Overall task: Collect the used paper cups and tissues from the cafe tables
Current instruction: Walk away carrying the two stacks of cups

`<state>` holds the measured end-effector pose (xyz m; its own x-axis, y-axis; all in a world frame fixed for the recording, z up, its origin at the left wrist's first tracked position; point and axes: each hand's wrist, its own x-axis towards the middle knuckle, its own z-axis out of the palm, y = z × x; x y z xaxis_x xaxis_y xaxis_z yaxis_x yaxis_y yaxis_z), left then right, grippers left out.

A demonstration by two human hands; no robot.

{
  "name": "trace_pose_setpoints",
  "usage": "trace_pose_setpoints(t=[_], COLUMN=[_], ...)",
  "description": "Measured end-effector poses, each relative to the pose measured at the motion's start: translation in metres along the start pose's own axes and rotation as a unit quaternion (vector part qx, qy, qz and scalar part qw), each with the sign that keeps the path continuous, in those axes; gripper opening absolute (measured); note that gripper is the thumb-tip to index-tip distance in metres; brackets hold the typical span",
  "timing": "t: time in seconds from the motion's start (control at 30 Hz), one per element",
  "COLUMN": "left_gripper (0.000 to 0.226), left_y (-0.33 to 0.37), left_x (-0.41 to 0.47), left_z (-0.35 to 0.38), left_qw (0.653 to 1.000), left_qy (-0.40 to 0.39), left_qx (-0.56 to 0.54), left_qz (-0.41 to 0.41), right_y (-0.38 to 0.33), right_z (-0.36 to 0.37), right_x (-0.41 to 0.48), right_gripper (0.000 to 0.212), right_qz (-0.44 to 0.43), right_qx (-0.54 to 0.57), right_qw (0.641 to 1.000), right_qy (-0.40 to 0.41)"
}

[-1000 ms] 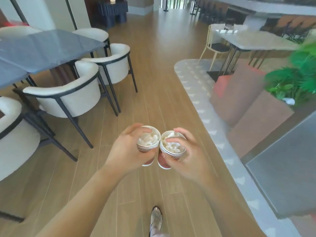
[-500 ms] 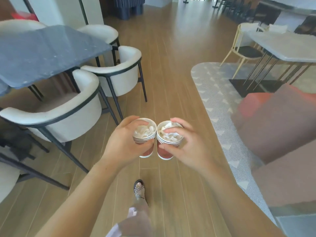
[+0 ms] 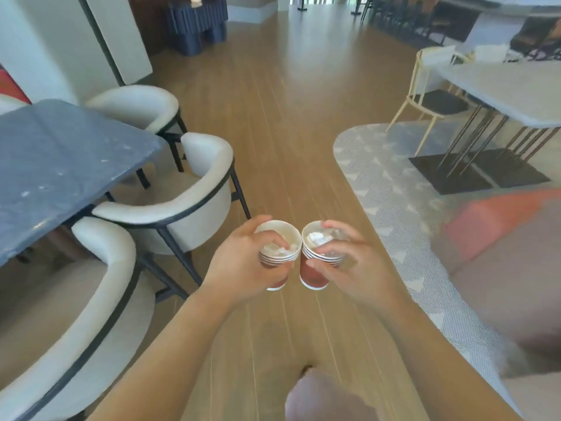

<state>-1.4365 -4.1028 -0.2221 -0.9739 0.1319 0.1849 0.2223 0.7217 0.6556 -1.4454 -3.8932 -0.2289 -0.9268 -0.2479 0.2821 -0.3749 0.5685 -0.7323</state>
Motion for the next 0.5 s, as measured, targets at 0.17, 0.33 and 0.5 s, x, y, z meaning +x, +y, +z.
trace_pose_setpoints(t=[0.17,0.33,0.5], left_gripper=[0.025,0.033,0.033], left_y=[-0.043,-0.083,-0.126], left_x=[0.161,0.322,0.466], left_z=[0.021,0.028,0.019], left_qw=[1.000,1.000,1.000], left_qy=[0.000,0.007,0.030], left_qx=[-0.009,-0.015,-0.001], left_qz=[0.027,0.019,0.008], right_y=[0.070,0.133,0.177], right_z=[0.000,-0.006,0.002], right_x=[0.144,0.301,0.453], right_gripper=[0.013,0.014,0.015], right_qz=[-0.007,-0.023,-0.025], right_qx=[0.007,-0.011,-0.015], right_qw=[1.000,1.000,0.999], right_qy=[0.026,0.011,-0.022])
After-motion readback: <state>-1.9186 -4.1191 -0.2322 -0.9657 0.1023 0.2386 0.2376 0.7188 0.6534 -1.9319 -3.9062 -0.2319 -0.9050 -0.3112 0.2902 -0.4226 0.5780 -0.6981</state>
